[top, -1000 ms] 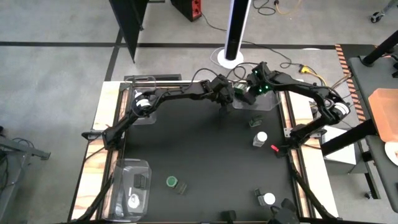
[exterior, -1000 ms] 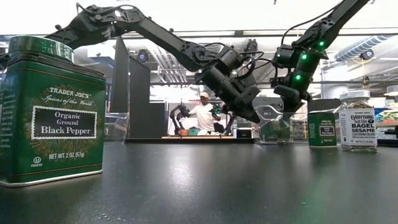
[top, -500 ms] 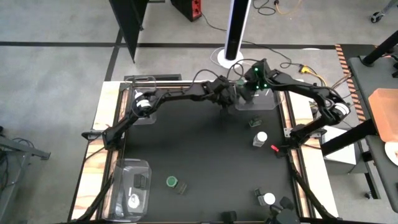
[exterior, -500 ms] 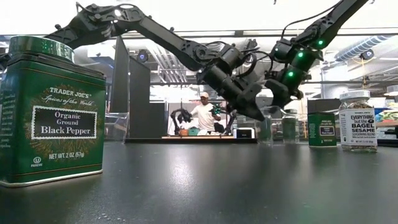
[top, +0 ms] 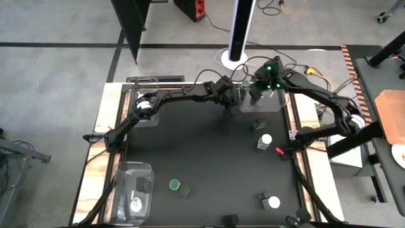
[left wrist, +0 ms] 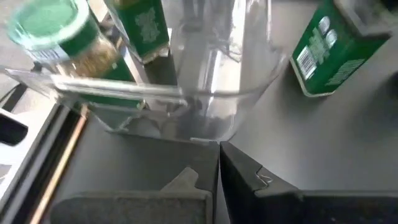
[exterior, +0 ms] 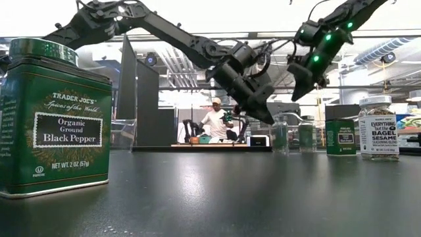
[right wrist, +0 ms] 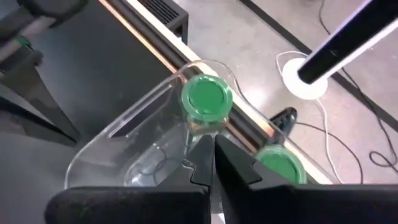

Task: Sort spices by type
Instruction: Adjust the green seasoning bottles in the top right transparent bin

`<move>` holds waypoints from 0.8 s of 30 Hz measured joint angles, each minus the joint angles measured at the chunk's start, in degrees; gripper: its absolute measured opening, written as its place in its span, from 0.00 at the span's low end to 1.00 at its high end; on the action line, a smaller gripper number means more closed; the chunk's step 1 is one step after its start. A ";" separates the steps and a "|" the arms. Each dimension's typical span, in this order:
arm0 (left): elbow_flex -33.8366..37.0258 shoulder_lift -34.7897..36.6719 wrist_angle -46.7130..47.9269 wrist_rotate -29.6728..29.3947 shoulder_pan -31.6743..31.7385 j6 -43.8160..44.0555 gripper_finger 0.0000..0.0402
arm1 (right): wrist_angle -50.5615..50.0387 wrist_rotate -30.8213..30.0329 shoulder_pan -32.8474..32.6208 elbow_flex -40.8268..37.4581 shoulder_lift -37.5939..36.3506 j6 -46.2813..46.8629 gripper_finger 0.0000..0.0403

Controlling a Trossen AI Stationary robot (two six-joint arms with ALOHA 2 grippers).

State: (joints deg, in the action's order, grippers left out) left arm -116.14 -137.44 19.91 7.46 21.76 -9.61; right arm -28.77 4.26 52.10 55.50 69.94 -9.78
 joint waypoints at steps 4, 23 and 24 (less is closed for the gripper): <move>0.00 1.90 2.86 -0.02 -0.20 -0.22 0.00 | -0.99 -1.51 -0.35 -1.23 -3.49 1.07 0.02; 25.90 41.31 -0.73 -5.47 -5.25 -5.79 0.00 | 11.72 -7.29 -1.14 -4.57 1.83 21.63 0.02; 29.10 44.47 -2.48 -5.48 -5.81 -5.71 0.00 | 11.73 -7.34 -1.32 -4.02 2.70 21.77 0.02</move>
State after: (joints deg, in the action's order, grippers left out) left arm -87.03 -92.97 17.43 1.99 15.95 -15.32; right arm -17.05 -3.08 50.78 51.48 72.64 11.98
